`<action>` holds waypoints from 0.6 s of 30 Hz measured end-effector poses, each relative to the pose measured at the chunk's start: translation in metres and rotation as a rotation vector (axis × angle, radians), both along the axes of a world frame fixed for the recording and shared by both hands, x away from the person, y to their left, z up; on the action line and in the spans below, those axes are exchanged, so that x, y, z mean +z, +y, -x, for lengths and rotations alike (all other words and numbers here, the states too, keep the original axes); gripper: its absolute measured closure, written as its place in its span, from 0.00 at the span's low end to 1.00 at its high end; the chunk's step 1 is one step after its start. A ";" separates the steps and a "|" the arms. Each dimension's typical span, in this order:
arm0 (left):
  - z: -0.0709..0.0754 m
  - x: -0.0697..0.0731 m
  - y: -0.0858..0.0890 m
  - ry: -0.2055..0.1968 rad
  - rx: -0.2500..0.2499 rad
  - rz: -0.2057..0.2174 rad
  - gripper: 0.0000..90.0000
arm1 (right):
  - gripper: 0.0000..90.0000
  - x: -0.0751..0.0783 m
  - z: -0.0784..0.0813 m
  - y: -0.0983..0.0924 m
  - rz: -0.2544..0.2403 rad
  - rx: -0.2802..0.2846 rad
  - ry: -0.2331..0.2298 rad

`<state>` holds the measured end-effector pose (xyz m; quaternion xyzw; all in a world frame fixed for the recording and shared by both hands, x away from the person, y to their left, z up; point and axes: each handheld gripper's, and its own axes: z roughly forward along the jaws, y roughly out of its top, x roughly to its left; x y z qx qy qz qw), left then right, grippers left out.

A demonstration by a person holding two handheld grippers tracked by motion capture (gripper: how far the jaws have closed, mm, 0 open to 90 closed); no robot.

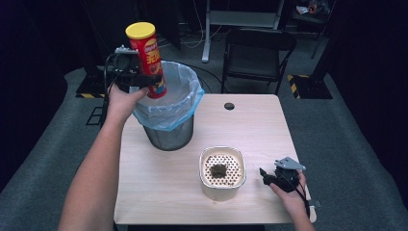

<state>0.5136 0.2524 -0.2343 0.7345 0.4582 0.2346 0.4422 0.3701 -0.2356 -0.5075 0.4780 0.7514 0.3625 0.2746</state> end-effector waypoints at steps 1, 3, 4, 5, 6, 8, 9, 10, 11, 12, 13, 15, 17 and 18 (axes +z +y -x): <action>0.000 0.000 0.000 0.000 0.000 0.000 0.26 | 0.29 0.000 0.000 0.000 0.000 0.000 0.000; -0.004 -0.009 0.001 0.018 0.004 -0.006 0.26 | 0.29 -0.001 -0.001 0.001 0.003 0.005 0.000; -0.005 -0.011 0.001 0.022 0.009 -0.010 0.26 | 0.29 -0.001 -0.001 0.001 0.007 0.010 0.003; -0.006 -0.014 0.001 0.028 0.013 -0.014 0.26 | 0.29 -0.001 -0.001 0.001 0.010 0.016 0.001; -0.007 -0.016 0.002 0.034 0.015 -0.013 0.26 | 0.30 -0.001 -0.001 0.002 0.007 0.017 0.006; -0.008 -0.021 0.003 0.047 0.016 -0.011 0.26 | 0.30 -0.001 -0.001 0.002 0.008 0.022 0.008; -0.009 -0.023 0.004 0.048 0.018 -0.009 0.26 | 0.30 -0.002 -0.002 0.002 0.010 0.018 0.006; -0.010 -0.025 0.004 0.057 0.016 -0.017 0.26 | 0.30 -0.001 -0.002 0.002 0.010 0.020 0.007; -0.010 -0.027 0.004 0.059 0.022 -0.018 0.26 | 0.30 -0.002 -0.002 0.002 0.008 0.017 0.004; -0.011 -0.028 0.004 0.062 0.018 -0.022 0.26 | 0.30 -0.002 -0.002 0.002 0.007 0.018 0.005; -0.012 -0.030 0.005 0.066 0.019 -0.024 0.26 | 0.30 -0.002 -0.002 0.002 0.007 0.016 0.006; -0.013 -0.032 0.005 0.077 0.017 -0.023 0.26 | 0.30 -0.002 -0.002 0.001 0.009 0.019 0.007; -0.014 -0.034 0.005 0.089 0.008 -0.016 0.26 | 0.30 -0.002 -0.002 0.001 0.010 0.024 0.006; -0.015 -0.035 0.004 0.100 0.006 -0.006 0.26 | 0.30 -0.002 -0.002 0.002 0.015 0.024 0.007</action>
